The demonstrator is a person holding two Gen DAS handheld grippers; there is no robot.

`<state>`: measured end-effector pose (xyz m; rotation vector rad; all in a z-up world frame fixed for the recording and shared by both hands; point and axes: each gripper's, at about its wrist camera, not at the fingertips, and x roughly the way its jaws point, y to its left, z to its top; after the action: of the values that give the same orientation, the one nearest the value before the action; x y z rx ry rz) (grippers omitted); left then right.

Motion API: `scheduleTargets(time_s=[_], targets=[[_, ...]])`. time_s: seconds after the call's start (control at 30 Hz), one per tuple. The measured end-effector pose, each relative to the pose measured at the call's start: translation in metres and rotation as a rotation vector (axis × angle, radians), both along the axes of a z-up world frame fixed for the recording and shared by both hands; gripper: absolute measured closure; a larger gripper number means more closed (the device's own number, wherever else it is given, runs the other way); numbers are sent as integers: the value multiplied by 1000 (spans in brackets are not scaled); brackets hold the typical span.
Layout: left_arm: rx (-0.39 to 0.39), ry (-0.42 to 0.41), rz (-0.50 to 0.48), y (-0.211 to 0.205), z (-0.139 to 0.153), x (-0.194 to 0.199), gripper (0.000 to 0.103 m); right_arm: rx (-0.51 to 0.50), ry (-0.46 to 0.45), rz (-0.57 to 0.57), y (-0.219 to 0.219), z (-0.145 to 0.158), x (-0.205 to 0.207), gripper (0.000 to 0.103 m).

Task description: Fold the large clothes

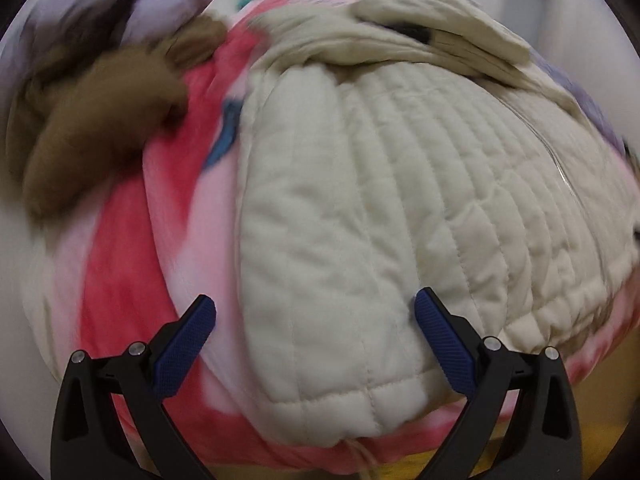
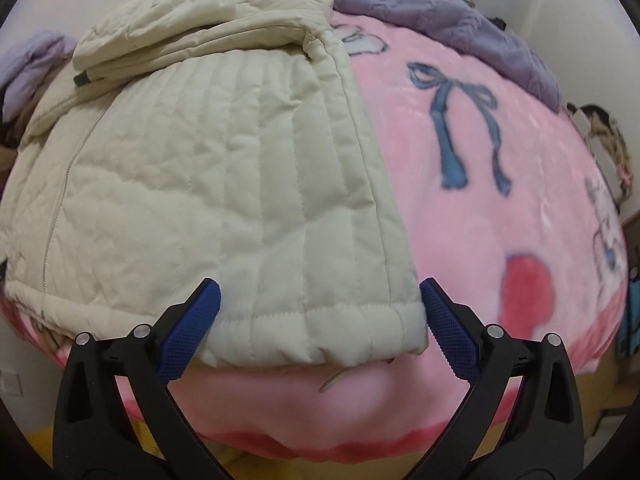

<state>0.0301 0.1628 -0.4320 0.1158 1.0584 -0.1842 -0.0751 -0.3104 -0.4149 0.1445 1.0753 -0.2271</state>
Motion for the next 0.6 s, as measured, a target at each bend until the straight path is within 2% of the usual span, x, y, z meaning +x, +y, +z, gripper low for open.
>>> scheduleTargets(time_s=[0.1,0.13,0.23,0.33,0.47,0.6], targets=[[-125,64,137,11,-10,-1,5,-3,-6,14,1,2,0,10],[-140,71,156,11,-12,-2,5,-9,-11,19,2,4,-1,11],[-94,74,128,3,-10,-2,5,-21,-18,36,4,11,-5,12],[-117,112,129,4,-10,0,5,3,-15,32,-1,10,-7,11],[-121,113,122,3,-10,0,5,36,-12,6,-8,2,-3,8],[-130,124,136,4,-13,6,5,139,58,-37,-18,-21,16,10]])
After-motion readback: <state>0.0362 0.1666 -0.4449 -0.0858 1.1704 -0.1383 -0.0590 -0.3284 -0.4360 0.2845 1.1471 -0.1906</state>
